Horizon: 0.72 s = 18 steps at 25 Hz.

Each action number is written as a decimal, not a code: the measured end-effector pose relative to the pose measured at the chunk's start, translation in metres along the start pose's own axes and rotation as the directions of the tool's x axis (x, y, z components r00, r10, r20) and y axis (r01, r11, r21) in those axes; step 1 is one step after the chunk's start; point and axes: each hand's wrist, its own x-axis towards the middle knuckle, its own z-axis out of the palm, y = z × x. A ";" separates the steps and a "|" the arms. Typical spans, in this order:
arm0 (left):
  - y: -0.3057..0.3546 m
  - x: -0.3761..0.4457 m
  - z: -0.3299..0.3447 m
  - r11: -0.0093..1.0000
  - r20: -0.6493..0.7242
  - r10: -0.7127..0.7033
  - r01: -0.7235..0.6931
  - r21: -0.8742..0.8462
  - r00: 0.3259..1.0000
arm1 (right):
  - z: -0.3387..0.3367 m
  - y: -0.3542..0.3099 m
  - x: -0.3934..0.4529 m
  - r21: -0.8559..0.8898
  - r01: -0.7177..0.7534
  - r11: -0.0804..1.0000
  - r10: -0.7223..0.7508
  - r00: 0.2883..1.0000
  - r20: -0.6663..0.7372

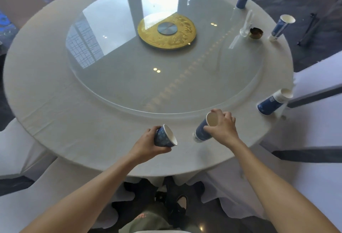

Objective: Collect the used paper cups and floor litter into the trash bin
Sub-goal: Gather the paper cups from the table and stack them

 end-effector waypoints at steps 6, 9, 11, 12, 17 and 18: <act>0.052 0.060 0.047 0.988 0.170 0.146 -0.151 0.019 0.975 | -0.069 0.052 -0.014 0.439 -0.093 0.893 0.176 0.973 -0.151; 0.076 0.080 0.072 0.970 0.251 0.227 -0.242 0.031 0.941 | -0.087 0.064 -0.030 0.554 -0.093 0.827 0.202 0.969 -0.139; 0.094 0.090 0.089 0.953 0.303 0.278 -0.301 0.028 0.911 | -0.091 0.076 -0.043 0.573 -0.124 0.810 0.234 0.965 -0.122; 0.102 0.094 0.098 0.945 0.326 0.300 -0.325 0.023 0.897 | -0.091 0.083 -0.049 0.570 -0.139 0.810 0.242 0.964 -0.110; 0.140 0.097 0.145 0.904 0.454 0.383 -0.428 -0.004 0.804 | -0.091 0.119 -0.077 0.554 -0.231 0.800 0.309 0.950 -0.050; 0.146 0.095 0.156 0.899 0.469 0.392 -0.437 -0.013 0.791 | -0.090 0.126 -0.081 0.557 -0.238 0.796 0.315 0.948 -0.045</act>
